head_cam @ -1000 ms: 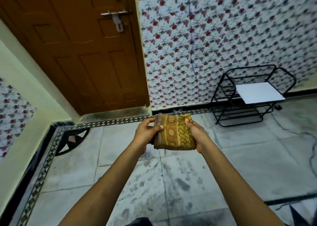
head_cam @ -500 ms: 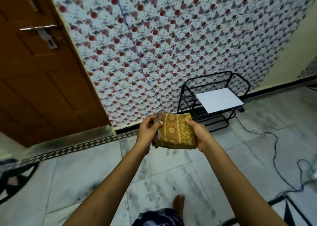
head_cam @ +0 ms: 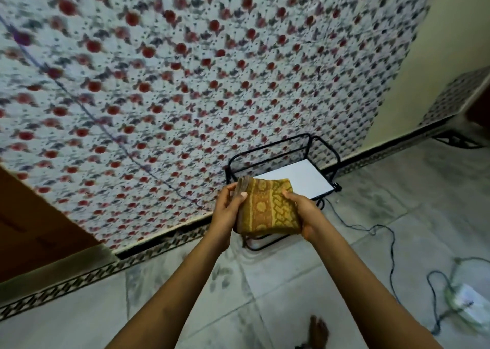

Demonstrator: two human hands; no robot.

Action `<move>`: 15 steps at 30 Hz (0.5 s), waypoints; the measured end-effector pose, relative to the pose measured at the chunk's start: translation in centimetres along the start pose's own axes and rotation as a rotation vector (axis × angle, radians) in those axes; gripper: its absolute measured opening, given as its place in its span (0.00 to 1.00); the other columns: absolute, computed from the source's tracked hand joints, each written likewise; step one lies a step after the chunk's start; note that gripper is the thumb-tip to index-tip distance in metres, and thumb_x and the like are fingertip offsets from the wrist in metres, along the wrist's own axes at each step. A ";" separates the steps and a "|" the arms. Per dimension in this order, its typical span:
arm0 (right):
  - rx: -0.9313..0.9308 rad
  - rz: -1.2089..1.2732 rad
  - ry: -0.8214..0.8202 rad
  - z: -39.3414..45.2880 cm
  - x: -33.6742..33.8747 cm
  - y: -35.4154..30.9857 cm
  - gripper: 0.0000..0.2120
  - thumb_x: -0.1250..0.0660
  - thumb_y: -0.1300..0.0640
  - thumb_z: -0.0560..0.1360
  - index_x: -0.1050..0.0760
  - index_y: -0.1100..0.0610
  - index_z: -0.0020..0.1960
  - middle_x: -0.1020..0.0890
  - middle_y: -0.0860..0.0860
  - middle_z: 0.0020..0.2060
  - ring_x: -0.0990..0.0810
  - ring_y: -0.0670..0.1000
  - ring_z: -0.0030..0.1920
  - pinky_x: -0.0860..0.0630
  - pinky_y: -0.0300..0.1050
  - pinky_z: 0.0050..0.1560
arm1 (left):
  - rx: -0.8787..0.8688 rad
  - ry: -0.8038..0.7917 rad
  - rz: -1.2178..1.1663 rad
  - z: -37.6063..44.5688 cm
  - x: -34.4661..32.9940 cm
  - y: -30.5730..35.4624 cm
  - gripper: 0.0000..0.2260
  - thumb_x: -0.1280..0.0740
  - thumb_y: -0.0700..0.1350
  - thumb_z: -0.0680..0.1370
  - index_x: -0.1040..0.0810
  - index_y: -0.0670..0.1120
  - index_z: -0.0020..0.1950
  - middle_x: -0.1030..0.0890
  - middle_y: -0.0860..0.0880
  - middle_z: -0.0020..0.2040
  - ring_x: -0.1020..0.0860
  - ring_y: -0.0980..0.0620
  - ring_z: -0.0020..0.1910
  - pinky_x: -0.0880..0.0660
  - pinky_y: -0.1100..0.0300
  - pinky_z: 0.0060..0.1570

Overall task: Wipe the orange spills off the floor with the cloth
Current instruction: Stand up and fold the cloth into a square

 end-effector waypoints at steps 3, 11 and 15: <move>0.014 -0.013 0.001 4.6 3.7 -3.8 0.12 0.34 0.54 0.76 0.24 0.61 0.55 0.20 0.56 0.40 0.21 0.54 0.38 0.24 0.44 0.32 | 0.009 -0.004 0.008 3.7 -5.2 0.1 0.08 0.37 0.47 0.79 0.28 0.54 0.58 0.22 0.46 0.57 0.21 0.49 0.51 0.23 0.57 0.43; 0.015 -0.091 -0.065 15.4 12.0 -13.7 0.05 0.35 0.55 0.77 0.24 0.57 0.47 0.19 0.57 0.46 0.20 0.54 0.41 0.24 0.44 0.35 | 0.185 -0.007 -0.038 12.3 -17.4 -0.4 0.25 0.35 0.37 0.77 0.34 0.56 0.70 0.25 0.47 0.59 0.24 0.43 0.59 0.25 0.44 0.59; 0.040 -0.144 -0.097 20.5 13.7 -16.6 0.07 0.37 0.57 0.78 0.25 0.58 0.54 0.20 0.55 0.43 0.21 0.52 0.39 0.23 0.40 0.30 | 0.229 -0.017 -0.015 16.5 -20.5 -1.4 0.26 0.37 0.37 0.78 0.35 0.60 0.70 0.25 0.47 0.59 0.23 0.44 0.56 0.22 0.47 0.53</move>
Point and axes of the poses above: each hand's wrist, its own z-axis towards the middle knuckle, its own x-axis out of the back of the hand, y = z × x, the point moved 8 cm from there along z, towards the middle knuckle
